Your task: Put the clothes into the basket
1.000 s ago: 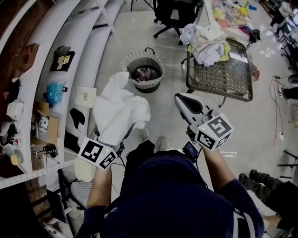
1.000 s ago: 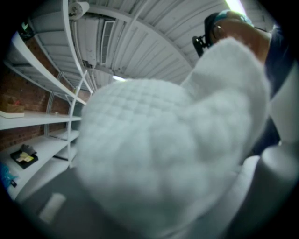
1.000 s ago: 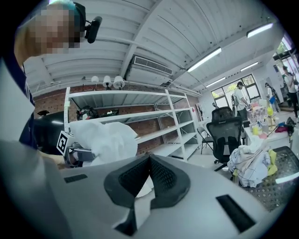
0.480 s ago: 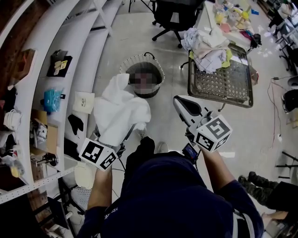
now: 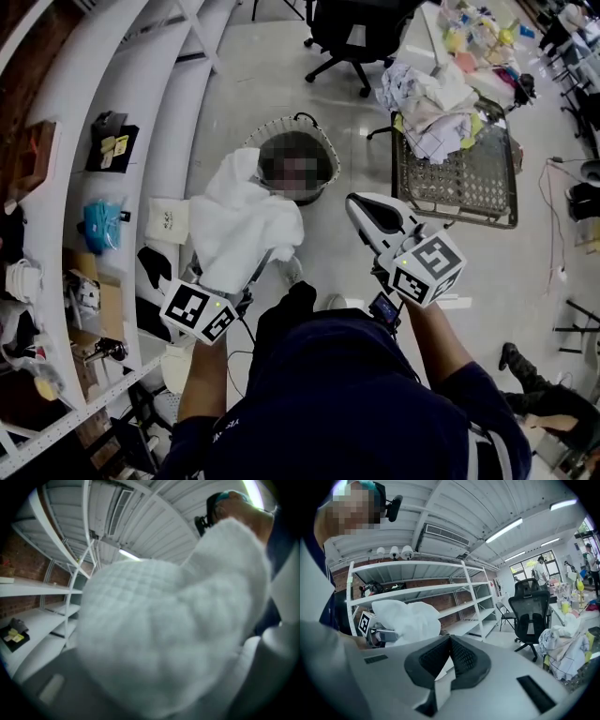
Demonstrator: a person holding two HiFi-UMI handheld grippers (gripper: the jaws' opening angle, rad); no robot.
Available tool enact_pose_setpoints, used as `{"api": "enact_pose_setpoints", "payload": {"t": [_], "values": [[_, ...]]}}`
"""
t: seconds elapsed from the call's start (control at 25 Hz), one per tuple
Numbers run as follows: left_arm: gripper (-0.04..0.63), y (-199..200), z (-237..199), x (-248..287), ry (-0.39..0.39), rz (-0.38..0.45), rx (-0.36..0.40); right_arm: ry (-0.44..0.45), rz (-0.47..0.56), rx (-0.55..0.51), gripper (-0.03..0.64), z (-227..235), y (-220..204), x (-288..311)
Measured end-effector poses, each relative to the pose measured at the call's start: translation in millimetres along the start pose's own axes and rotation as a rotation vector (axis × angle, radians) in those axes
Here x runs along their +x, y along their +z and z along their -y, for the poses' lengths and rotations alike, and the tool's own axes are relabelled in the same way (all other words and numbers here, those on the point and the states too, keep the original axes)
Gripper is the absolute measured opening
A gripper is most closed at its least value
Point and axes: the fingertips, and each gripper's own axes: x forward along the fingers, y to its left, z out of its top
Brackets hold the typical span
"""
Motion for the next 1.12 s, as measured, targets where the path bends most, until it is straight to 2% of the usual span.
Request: {"api": "enact_pose_setpoints", "payload": {"t": [0.48, 0.8, 1.12], "values": [[0.247, 15.6, -104.0, 21.6, -0.054, -0.030, -0.014, -0.044, -0.011, 0.014, 0.006, 18.1, 23.2, 102.0], [0.247, 25.4, -136.3, 38.0, -0.072, -0.029, -0.020, -0.066, -0.017, 0.014, 0.006, 34.3, 34.4, 131.4], [0.247, 23.5, -162.9, 66.6, -0.061, -0.052, -0.046, -0.078, -0.028, 0.039, 0.006, 71.9, 36.8, 154.9]]}}
